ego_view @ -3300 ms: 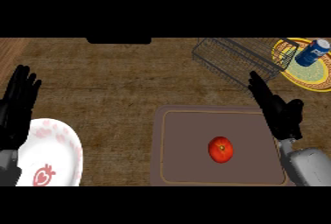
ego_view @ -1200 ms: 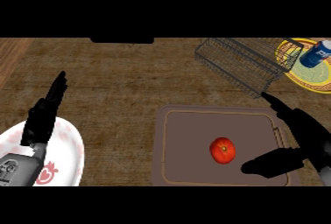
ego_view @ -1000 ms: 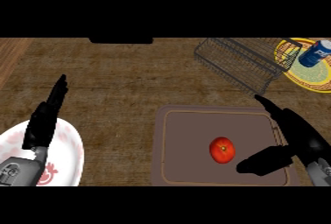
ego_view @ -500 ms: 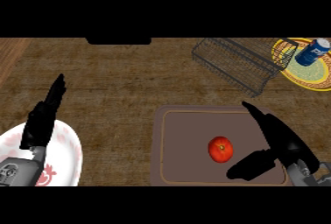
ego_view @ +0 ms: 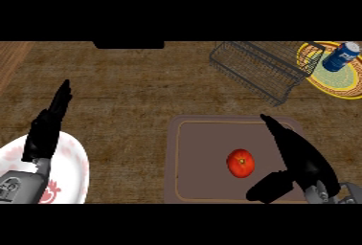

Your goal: Pick the tomato from the tray and place it in the tiered basket

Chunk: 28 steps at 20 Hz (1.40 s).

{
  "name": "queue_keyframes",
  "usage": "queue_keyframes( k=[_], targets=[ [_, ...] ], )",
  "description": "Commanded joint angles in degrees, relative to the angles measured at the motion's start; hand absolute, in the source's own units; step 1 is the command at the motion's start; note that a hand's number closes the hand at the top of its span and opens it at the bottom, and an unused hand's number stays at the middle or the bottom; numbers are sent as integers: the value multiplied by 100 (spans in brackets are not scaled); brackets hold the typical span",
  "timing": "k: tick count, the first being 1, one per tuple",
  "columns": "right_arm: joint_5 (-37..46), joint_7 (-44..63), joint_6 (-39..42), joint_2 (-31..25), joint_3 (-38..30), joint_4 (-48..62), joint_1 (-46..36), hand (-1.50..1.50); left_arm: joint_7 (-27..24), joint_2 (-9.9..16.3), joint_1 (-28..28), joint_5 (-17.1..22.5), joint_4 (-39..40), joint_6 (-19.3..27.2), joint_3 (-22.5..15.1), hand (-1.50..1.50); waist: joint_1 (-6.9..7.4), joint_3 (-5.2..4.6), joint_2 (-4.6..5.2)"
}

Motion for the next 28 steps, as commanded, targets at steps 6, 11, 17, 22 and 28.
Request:
queue_keyframes(
  k=[6, 11, 17, 22, 28],
  targets=[
    [458, 1260, 155, 782, 234, 603, -290, -150, -170, -81, 195, -140, -82, -70, 54, 0, 65, -1, 5],
    [597, 1031, 80, 805, 286, 540, 270, -150, 42, -121, 109, -160, -133, -99, 116, 0, -20, 4, -3],
    [877, 653, 158, 1129, 145, 1172, 185, -150, -392, -121, 62, -82, 318, -405, 362, 0, -7, 2, 19],
    [957, 1045, 330, 1327, 162, 696, 441, -150, -108, -80, 237, -241, -151, -345, 383, 0, -12, 3, -3],
    [1163, 282, 331, 1915, -100, 1818, 233, -150, 82, -227, 36, -316, -101, -458, 456, 0, 19, 7, 16]
  ],
)
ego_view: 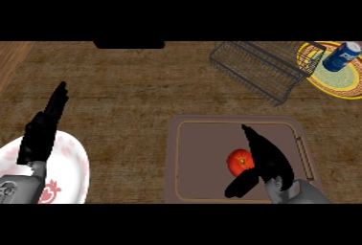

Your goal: Pick the tomato from the tray and place it in the tiered basket

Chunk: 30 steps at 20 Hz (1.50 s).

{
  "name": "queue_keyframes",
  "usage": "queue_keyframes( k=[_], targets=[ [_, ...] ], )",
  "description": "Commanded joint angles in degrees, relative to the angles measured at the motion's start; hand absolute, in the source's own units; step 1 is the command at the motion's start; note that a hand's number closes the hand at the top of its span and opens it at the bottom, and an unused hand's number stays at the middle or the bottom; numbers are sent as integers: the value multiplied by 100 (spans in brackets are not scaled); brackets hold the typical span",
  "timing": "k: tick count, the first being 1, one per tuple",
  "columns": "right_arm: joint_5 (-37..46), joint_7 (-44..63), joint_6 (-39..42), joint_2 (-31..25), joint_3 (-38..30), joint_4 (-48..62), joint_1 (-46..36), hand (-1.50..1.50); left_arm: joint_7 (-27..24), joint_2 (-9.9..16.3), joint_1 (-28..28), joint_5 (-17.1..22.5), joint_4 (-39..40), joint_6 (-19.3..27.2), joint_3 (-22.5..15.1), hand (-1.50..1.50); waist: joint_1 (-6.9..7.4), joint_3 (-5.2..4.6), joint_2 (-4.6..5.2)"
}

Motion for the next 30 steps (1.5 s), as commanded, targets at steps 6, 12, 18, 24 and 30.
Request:
queue_keyframes(
  k=[6, 12, 18, 24, 30],
  targets=[
    [-228, 250, 504, 659, -417, 980, -255, 150, -25, -258, 232, -349, -168, 82, -82, 0, 38, 2, 7],
    [297, -198, 978, 505, 386, 1077, -416, 150, 62, -193, -347, -216, 290, -140, 166, 0, 14, 0, 14],
    [198, -88, 676, 862, -282, 615, -31, 150, 249, -260, -83, -264, -213, -275, 215, 0, -1, 3, -2],
    [1176, 563, -83, 1827, -729, 1526, -1350, 150, 72, -263, -264, -322, -5, -360, 231, 0, 188, -5, 56],
    [2391, 696, -780, 2076, -1383, 2461, -2704, 150, 64, -448, -364, -387, -90, -387, -44, 0, 662, -45, 193]
  ],
)
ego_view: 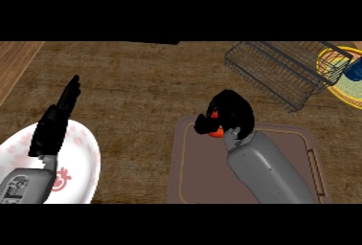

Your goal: Pick the tomato from the tray and place it in the tiered basket

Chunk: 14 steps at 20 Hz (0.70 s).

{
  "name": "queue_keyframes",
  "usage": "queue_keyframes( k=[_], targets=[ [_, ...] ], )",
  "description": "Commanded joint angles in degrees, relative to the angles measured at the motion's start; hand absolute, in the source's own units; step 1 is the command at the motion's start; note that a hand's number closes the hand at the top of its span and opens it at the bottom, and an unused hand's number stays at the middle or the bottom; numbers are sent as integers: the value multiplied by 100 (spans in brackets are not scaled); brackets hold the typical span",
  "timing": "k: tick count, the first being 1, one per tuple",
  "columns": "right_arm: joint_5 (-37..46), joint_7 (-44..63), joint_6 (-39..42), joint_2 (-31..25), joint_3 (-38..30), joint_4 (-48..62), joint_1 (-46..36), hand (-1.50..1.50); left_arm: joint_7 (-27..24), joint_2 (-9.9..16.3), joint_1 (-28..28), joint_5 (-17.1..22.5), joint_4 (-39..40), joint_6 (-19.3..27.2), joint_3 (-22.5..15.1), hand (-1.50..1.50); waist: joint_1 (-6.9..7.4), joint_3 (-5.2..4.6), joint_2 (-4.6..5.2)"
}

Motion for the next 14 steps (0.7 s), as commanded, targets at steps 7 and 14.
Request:
queue_keyframes(
  k=[7, 14],
  targets=[
    [2469, 997, -1549, 108, -892, 1344, -2306, 150, 47, -66, -200, -49, 77, -57, -114, 0, 207, -22, 1],
    [3861, 1355, -1664, 44, -1449, 2447, -3776, 150, 39, -140, -231, -100, 195, -11, -142, 0, 229, -15, 40]
  ],
)
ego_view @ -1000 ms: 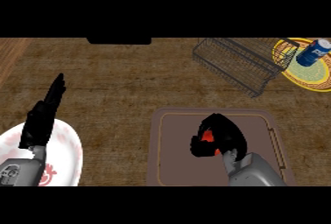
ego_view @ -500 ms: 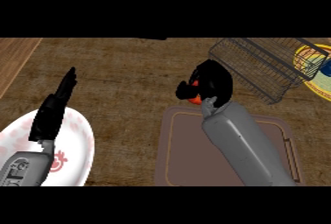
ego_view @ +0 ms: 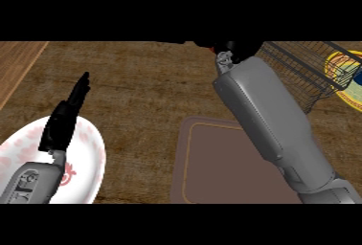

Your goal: Pick the tomato from the tray and place it in the tiered basket

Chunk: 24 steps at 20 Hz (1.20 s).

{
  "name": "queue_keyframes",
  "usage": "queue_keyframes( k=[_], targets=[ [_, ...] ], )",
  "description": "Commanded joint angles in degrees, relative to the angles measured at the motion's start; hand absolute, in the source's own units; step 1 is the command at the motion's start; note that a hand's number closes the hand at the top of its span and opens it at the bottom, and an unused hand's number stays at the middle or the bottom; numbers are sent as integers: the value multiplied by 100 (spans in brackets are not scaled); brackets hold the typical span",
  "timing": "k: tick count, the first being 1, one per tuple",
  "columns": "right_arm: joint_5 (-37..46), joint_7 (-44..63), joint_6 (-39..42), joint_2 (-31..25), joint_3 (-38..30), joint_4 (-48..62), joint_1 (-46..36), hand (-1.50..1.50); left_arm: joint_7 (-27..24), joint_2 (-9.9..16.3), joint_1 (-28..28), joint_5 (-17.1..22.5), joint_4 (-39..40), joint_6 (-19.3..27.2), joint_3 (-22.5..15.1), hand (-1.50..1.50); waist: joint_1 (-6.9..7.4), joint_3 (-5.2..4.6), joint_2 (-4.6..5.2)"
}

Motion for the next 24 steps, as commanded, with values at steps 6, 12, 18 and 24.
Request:
queue_keyframes(
  k=[6, 12, 18, 24],
  targets=[
    [1294, 1561, 298, 154, -680, 1803, -1909, 150, 182, -102, -241, -108, 35, 99, -43, 0, -114, 15, -15],
    [1291, 1128, -589, 196, -1392, 2489, -2252, 150, -160, 32, 47, 41, 174, -26, 186, 0, -203, 27, -7],
    [1657, 629, -361, -195, -1560, 3648, -2497, 150, -103, -40, -36, -67, 184, 66, 165, 0, -218, 26, 33],
    [2132, 710, 476, -583, -1426, 4441, -2586, 150, -1, -37, 83, -128, 74, 120, 170, 0, -305, 31, -20]
  ],
)
